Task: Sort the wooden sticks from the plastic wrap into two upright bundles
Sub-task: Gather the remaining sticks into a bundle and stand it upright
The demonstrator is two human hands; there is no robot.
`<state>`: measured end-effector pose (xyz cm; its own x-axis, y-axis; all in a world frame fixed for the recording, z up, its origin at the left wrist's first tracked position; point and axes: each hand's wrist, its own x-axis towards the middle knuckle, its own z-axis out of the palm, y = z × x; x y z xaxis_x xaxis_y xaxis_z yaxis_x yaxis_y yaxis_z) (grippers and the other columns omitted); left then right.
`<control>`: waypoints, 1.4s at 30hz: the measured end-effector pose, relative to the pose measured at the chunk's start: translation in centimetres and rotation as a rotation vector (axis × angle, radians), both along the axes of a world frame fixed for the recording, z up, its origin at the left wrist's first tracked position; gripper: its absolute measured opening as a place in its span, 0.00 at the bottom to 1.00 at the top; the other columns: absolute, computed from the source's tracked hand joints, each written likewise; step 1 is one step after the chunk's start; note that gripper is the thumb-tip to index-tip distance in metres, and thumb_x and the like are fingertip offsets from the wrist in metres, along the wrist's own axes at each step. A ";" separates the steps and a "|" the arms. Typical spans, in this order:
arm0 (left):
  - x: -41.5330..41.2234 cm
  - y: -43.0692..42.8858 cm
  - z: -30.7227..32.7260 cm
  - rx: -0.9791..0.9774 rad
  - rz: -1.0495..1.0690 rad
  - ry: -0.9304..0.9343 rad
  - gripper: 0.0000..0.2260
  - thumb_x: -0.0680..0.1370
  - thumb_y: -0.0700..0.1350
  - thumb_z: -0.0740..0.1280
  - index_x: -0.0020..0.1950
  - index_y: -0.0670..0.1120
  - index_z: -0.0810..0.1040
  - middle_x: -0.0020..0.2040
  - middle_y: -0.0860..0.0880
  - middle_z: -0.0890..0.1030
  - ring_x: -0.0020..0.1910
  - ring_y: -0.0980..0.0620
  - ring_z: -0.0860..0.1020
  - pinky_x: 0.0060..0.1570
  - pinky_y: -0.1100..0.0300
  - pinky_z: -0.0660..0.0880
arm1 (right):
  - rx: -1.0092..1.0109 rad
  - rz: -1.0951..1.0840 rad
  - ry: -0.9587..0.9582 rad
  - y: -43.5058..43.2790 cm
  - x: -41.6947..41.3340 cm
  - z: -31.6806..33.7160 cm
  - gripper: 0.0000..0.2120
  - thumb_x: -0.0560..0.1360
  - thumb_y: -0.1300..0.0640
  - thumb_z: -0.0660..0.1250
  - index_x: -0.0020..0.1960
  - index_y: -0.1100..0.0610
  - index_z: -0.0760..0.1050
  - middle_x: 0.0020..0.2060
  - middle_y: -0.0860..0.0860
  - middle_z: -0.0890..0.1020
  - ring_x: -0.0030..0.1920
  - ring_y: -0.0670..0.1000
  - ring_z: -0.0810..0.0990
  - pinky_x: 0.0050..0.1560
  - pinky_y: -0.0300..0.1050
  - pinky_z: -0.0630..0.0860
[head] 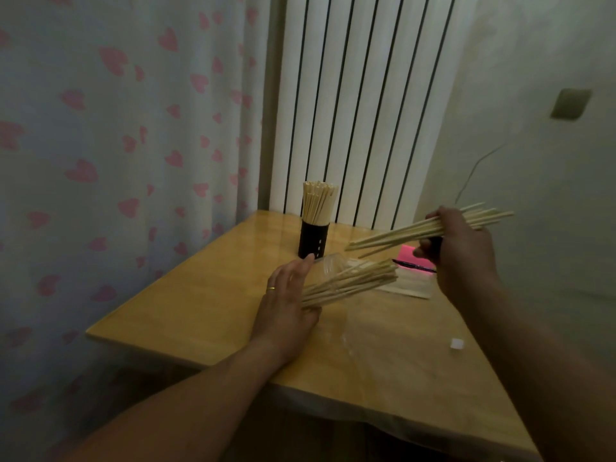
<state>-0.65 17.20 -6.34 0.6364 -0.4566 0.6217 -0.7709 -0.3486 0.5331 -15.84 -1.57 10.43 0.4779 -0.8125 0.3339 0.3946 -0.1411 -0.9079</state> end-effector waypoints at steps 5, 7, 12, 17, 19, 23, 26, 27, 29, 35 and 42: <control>0.2 0.0 -0.2 -0.011 -0.007 0.006 0.43 0.78 0.49 0.73 0.85 0.64 0.50 0.81 0.57 0.58 0.80 0.51 0.55 0.77 0.55 0.60 | -0.161 -0.064 0.220 -0.5 1.2 -3.1 0.14 0.79 0.52 0.68 0.41 0.60 0.84 0.37 0.66 0.82 0.36 0.59 0.81 0.35 0.52 0.76; 0.3 -0.1 -0.2 -0.005 -0.008 -0.015 0.43 0.78 0.49 0.74 0.85 0.64 0.51 0.81 0.56 0.59 0.80 0.51 0.56 0.77 0.53 0.62 | -0.214 -0.080 0.305 -0.1 1.7 -3.9 0.14 0.77 0.49 0.69 0.40 0.57 0.86 0.39 0.61 0.86 0.41 0.58 0.84 0.43 0.56 0.77; 0.3 0.1 -0.1 -0.024 0.008 0.036 0.43 0.78 0.49 0.74 0.85 0.63 0.51 0.81 0.56 0.58 0.80 0.51 0.55 0.77 0.54 0.61 | -0.225 0.067 0.364 1.0 2.8 -4.4 0.10 0.81 0.48 0.71 0.53 0.55 0.83 0.49 0.55 0.86 0.54 0.56 0.83 0.49 0.49 0.76; 0.2 0.1 -0.1 -0.023 0.006 0.057 0.43 0.78 0.50 0.74 0.85 0.63 0.50 0.82 0.56 0.57 0.81 0.52 0.54 0.78 0.53 0.60 | -0.048 -0.009 0.223 0.4 2.8 -4.1 0.32 0.81 0.31 0.59 0.71 0.56 0.72 0.61 0.54 0.81 0.59 0.55 0.82 0.61 0.60 0.80; 0.3 0.1 -0.1 -0.013 0.007 0.050 0.44 0.78 0.50 0.74 0.85 0.62 0.50 0.82 0.56 0.57 0.81 0.51 0.54 0.79 0.52 0.61 | -0.159 -0.069 0.193 1.0 2.5 -3.9 0.34 0.79 0.28 0.56 0.71 0.53 0.72 0.62 0.52 0.80 0.60 0.53 0.81 0.63 0.63 0.79; 0.3 0.1 -0.1 -0.022 0.006 0.048 0.44 0.78 0.49 0.74 0.85 0.63 0.50 0.81 0.56 0.58 0.80 0.49 0.56 0.78 0.50 0.64 | -0.644 0.025 0.438 3.3 2.2 -5.3 0.39 0.77 0.25 0.59 0.76 0.51 0.70 0.70 0.49 0.76 0.65 0.50 0.77 0.60 0.50 0.77; 0.2 0.1 0.0 -0.022 0.004 0.058 0.44 0.78 0.49 0.75 0.85 0.64 0.50 0.81 0.56 0.57 0.80 0.50 0.55 0.77 0.50 0.64 | -0.838 -0.056 0.564 3.4 3.1 -6.5 0.33 0.76 0.33 0.70 0.74 0.51 0.74 0.67 0.48 0.77 0.62 0.49 0.78 0.61 0.50 0.78; 0.1 0.2 0.0 -0.023 0.002 0.061 0.44 0.78 0.49 0.75 0.85 0.64 0.50 0.81 0.56 0.57 0.80 0.50 0.55 0.77 0.50 0.64 | -0.843 -0.105 0.556 3.1 3.5 -6.7 0.29 0.77 0.38 0.72 0.72 0.52 0.75 0.65 0.49 0.78 0.60 0.49 0.78 0.59 0.48 0.78; 0.2 0.2 0.1 -0.022 -0.007 0.063 0.44 0.78 0.49 0.74 0.85 0.63 0.50 0.81 0.56 0.58 0.80 0.50 0.55 0.78 0.48 0.64 | -0.796 -0.180 0.520 2.5 3.9 -6.6 0.22 0.80 0.47 0.73 0.72 0.53 0.76 0.64 0.50 0.79 0.59 0.48 0.78 0.57 0.44 0.76; 0.1 0.2 0.1 -0.027 -0.005 0.070 0.44 0.78 0.50 0.75 0.84 0.64 0.51 0.81 0.57 0.59 0.80 0.51 0.56 0.78 0.47 0.65 | -0.640 -0.013 0.505 1.9 4.6 -5.7 0.15 0.88 0.49 0.57 0.63 0.54 0.80 0.50 0.53 0.83 0.47 0.50 0.80 0.49 0.53 0.78; 0.1 0.4 0.2 -0.056 0.006 0.109 0.44 0.78 0.49 0.75 0.85 0.65 0.50 0.81 0.57 0.58 0.80 0.51 0.56 0.78 0.50 0.64 | -0.646 -0.184 0.306 1.0 1.5 -4.4 0.20 0.87 0.42 0.57 0.52 0.53 0.80 0.45 0.49 0.83 0.47 0.51 0.82 0.46 0.52 0.78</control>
<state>-0.55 17.62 -6.17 0.7042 -0.4192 0.5731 -0.7053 -0.3205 0.6323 -14.39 -0.60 6.06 0.5012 -0.5751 0.6466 0.0557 -0.7242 -0.6873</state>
